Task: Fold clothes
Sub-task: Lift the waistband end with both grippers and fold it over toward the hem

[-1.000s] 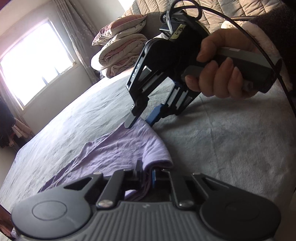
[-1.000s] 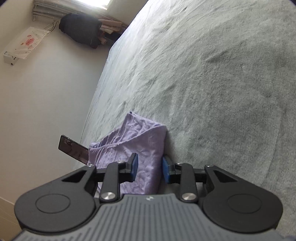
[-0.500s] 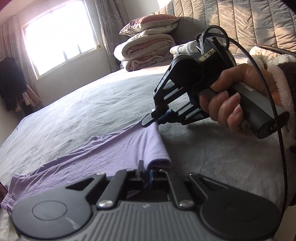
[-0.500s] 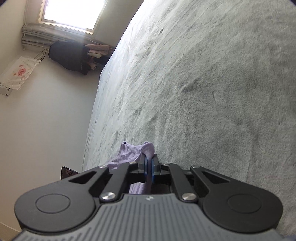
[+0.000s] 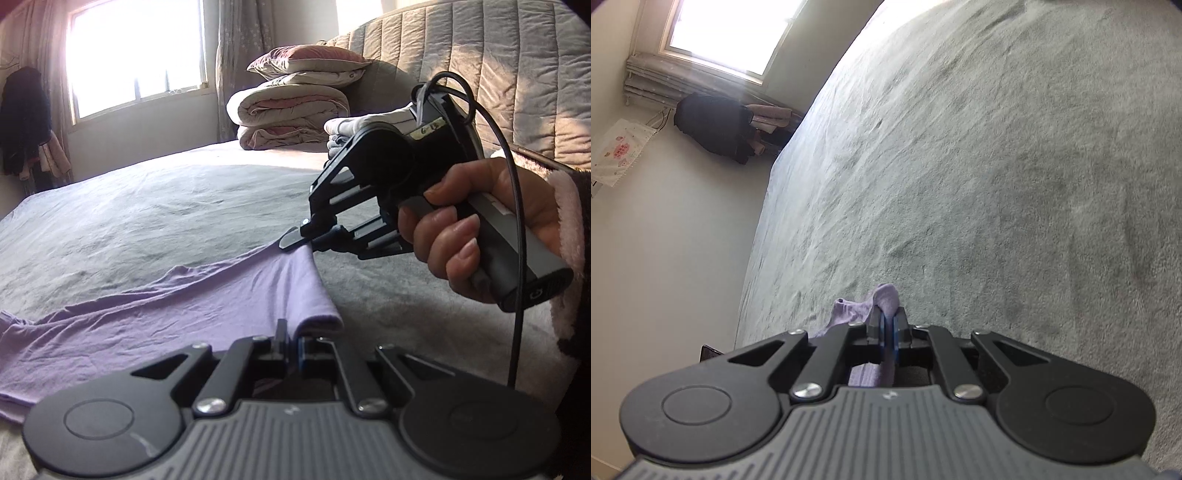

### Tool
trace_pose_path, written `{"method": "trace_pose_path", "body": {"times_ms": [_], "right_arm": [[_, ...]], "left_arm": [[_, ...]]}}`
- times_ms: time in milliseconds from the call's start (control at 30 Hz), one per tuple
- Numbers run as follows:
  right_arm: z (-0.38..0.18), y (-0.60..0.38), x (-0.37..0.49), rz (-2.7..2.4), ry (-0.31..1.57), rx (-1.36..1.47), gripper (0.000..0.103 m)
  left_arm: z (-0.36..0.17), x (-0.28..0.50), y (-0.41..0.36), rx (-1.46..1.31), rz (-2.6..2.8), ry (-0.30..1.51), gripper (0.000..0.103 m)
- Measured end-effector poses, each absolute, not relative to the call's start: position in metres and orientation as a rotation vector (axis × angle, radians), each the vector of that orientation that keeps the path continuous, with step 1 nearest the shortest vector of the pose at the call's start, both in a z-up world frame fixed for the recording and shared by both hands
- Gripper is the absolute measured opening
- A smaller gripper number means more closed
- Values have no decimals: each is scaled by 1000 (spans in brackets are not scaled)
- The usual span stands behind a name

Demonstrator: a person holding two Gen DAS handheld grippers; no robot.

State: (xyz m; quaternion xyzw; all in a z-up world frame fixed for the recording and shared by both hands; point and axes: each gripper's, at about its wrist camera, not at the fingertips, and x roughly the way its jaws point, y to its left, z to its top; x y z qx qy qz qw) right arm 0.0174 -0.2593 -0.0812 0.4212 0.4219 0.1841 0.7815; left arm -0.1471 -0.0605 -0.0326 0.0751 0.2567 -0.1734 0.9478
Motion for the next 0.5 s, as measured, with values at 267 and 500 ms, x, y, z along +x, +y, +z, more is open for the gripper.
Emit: {"method": "trace_pose_path", "body": {"times_ms": [267, 500], "right_arm": [[-55, -237, 25, 416, 939, 853, 6], [-35, -207, 52, 462, 934, 802, 6]], "left_arm": [[-17, -138, -32, -55, -283, 492, 4], [-5, -134, 4, -235, -211, 470, 4]]}}
